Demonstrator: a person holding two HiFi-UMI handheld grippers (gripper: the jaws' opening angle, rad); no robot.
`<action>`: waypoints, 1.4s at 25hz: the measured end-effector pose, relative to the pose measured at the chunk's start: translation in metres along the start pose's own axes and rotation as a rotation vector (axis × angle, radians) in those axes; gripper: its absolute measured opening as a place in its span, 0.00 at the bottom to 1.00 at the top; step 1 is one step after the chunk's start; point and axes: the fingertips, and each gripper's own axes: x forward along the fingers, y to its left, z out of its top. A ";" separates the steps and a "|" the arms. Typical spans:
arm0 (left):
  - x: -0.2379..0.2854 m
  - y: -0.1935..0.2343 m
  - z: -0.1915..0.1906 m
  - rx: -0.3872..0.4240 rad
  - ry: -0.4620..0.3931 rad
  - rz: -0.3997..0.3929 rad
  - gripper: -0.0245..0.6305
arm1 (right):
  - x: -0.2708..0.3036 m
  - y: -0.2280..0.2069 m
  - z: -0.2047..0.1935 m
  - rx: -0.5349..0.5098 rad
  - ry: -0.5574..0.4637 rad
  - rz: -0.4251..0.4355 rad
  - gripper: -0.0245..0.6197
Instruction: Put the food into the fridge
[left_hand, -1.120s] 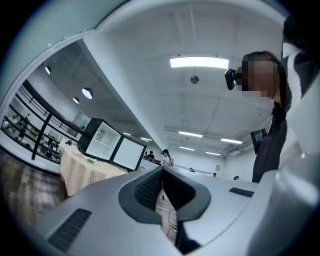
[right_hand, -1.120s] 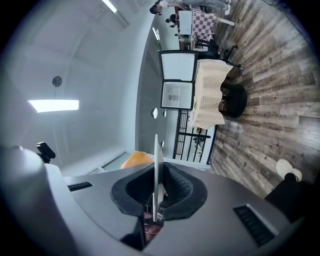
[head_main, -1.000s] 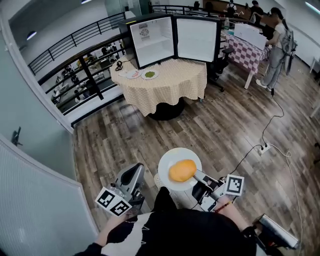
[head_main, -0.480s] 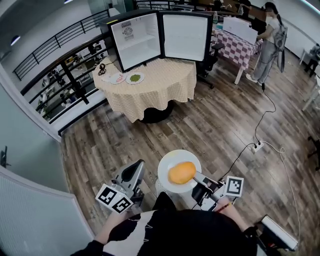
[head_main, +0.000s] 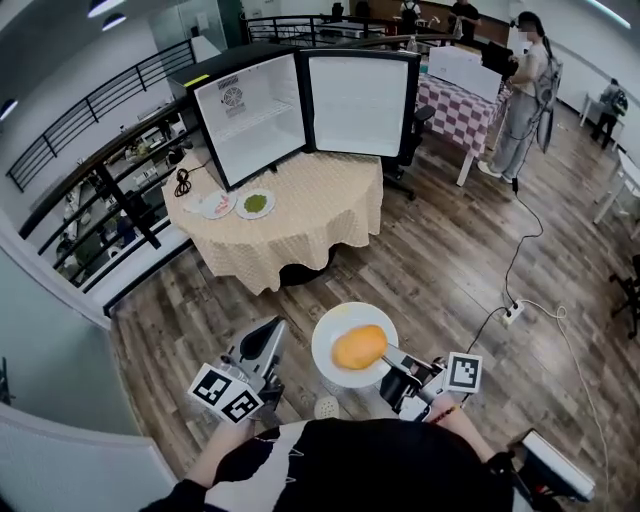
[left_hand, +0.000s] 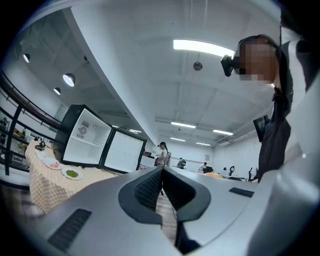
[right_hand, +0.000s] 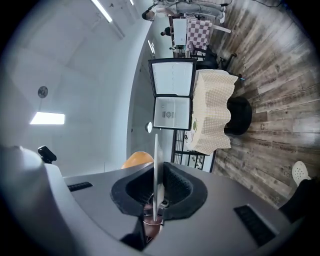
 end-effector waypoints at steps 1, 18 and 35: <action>0.008 0.010 0.004 0.004 0.002 -0.007 0.06 | 0.010 -0.001 0.008 -0.001 -0.005 0.001 0.09; 0.057 0.160 0.034 0.005 0.008 -0.004 0.06 | 0.160 -0.031 0.072 0.014 0.029 0.017 0.09; 0.064 0.169 0.018 -0.042 0.028 0.020 0.06 | 0.166 -0.063 0.074 0.122 0.018 -0.037 0.09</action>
